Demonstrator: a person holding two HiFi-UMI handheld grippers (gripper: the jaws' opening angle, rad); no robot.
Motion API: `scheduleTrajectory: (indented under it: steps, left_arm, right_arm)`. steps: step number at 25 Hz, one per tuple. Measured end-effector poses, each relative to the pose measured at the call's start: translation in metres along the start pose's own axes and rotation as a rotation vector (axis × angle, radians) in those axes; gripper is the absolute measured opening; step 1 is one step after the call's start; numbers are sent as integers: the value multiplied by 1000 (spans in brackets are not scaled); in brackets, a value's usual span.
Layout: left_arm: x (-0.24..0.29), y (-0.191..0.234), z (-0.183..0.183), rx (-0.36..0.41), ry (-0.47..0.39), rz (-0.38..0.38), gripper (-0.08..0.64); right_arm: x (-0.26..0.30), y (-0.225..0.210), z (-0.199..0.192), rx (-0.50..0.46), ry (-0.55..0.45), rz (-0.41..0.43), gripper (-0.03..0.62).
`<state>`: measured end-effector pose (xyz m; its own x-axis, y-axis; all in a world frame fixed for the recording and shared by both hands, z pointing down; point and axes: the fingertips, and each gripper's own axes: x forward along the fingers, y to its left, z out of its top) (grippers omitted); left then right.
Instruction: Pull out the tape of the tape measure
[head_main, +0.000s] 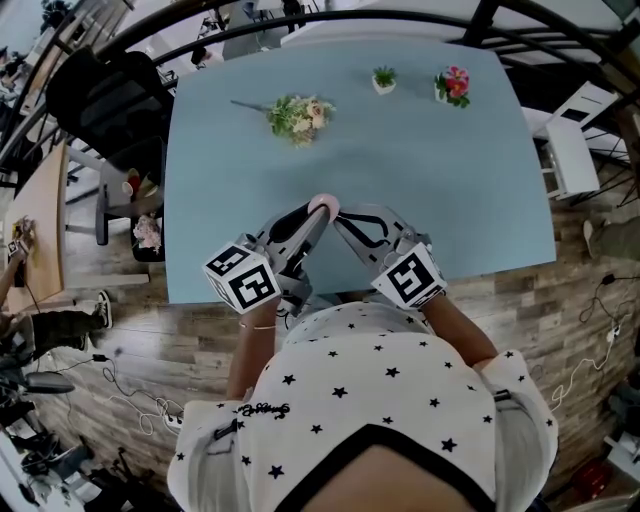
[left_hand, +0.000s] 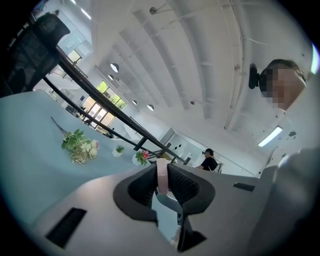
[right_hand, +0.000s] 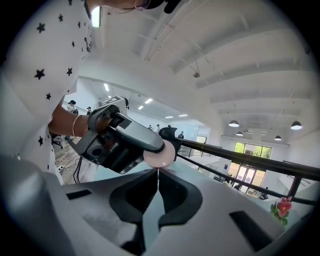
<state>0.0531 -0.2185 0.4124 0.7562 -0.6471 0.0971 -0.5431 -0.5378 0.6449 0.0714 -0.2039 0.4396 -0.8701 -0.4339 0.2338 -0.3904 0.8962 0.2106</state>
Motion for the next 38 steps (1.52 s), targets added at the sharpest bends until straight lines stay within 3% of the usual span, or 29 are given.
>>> scheduleTrajectory:
  steps: [27, 38]
  left_arm:
    - [-3, 5, 1, 37, -5, 25, 89]
    - [-7, 6, 2, 85, 0, 39, 89]
  right_arm:
    - [-42, -79, -32, 91, 96, -300, 3]
    - [-56, -98, -42, 137, 109, -384, 3]
